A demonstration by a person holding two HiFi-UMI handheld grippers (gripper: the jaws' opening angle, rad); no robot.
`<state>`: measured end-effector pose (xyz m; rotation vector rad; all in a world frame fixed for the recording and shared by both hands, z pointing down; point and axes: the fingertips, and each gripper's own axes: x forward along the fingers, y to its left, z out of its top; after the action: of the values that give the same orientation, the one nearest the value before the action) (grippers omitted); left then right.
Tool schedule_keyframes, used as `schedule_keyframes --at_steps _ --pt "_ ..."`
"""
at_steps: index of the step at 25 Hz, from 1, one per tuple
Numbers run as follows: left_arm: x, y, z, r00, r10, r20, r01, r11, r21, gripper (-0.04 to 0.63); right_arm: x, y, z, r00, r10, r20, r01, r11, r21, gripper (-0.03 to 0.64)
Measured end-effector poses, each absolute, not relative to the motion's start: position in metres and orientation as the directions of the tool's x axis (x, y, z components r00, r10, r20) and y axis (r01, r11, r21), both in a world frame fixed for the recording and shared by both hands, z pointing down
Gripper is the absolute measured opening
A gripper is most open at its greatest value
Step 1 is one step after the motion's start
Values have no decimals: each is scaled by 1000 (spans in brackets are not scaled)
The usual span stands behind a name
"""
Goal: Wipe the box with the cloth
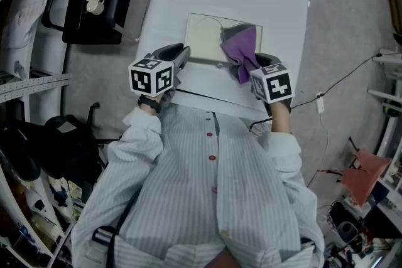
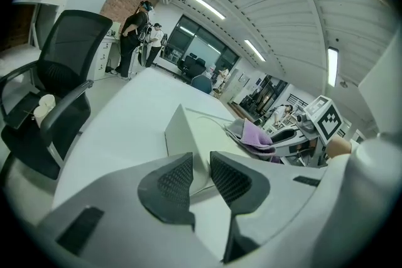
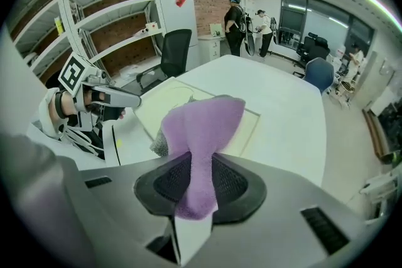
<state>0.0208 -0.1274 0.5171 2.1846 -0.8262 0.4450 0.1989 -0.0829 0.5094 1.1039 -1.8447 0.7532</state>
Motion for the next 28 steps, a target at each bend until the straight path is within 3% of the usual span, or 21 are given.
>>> schedule_keyframes --at_steps 19,28 --pt "21 -125 514 704 -467 535 -707 -533 465 74 206 -79 498 -332 -487 808 -926 329 -183 92" --pt "27 -133 456 746 -509 429 -664 -612 430 74 190 -87 417 -473 -667 575 -879 311 -362 92"
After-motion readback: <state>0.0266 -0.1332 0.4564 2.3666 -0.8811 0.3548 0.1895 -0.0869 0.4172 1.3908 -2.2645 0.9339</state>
